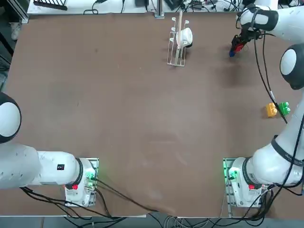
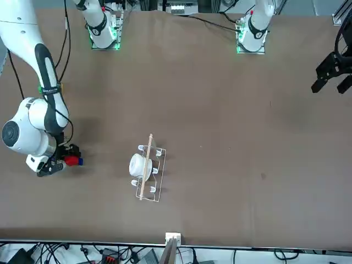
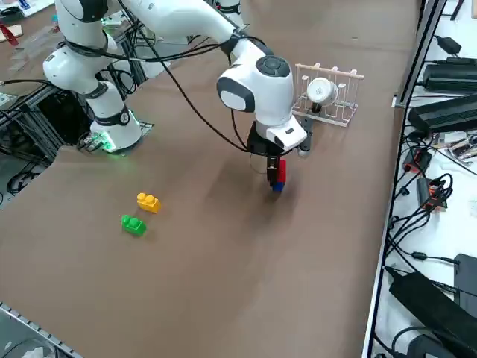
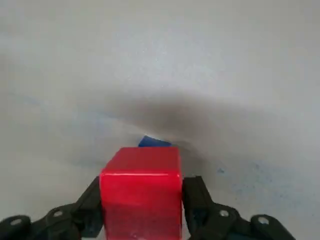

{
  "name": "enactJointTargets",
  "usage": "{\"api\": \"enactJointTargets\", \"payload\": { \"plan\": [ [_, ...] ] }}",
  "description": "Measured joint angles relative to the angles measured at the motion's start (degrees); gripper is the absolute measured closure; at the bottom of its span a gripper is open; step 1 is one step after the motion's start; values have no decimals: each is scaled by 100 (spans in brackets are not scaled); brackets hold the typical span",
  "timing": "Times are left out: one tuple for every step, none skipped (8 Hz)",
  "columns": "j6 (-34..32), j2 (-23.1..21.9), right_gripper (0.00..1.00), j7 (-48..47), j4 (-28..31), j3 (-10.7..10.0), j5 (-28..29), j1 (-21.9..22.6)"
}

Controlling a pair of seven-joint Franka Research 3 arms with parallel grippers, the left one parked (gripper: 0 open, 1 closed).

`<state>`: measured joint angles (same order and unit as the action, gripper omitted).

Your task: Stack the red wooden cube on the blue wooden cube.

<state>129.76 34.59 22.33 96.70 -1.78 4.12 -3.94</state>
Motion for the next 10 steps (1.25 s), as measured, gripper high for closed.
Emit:
{"api": "enactJointTargets", "payload": {
  "plan": [
    [2, 0, 12, -1, -1, 0, 1, 0],
    [6, 0, 4, -1, -1, 0, 1, 0],
    [7, 0, 3, -1, -1, 0, 1, 0],
    [9, 0, 1, -1, -2, 0, 2, 1],
    [10, 0, 0, -1, -5, 0, 2, 1],
    [20, -1, 0, -1, -18, 0, 2, 3],
    [29, -13, 0, -1, -51, 0, 2, 5],
    [31, -80, 0, -1, -84, 1, 2, 11],
    [-13, -219, 0, -1, -115, 4, 2, 20],
    [-154, -419, 0, 0, -139, 10, 1, 31]
  ]
}}
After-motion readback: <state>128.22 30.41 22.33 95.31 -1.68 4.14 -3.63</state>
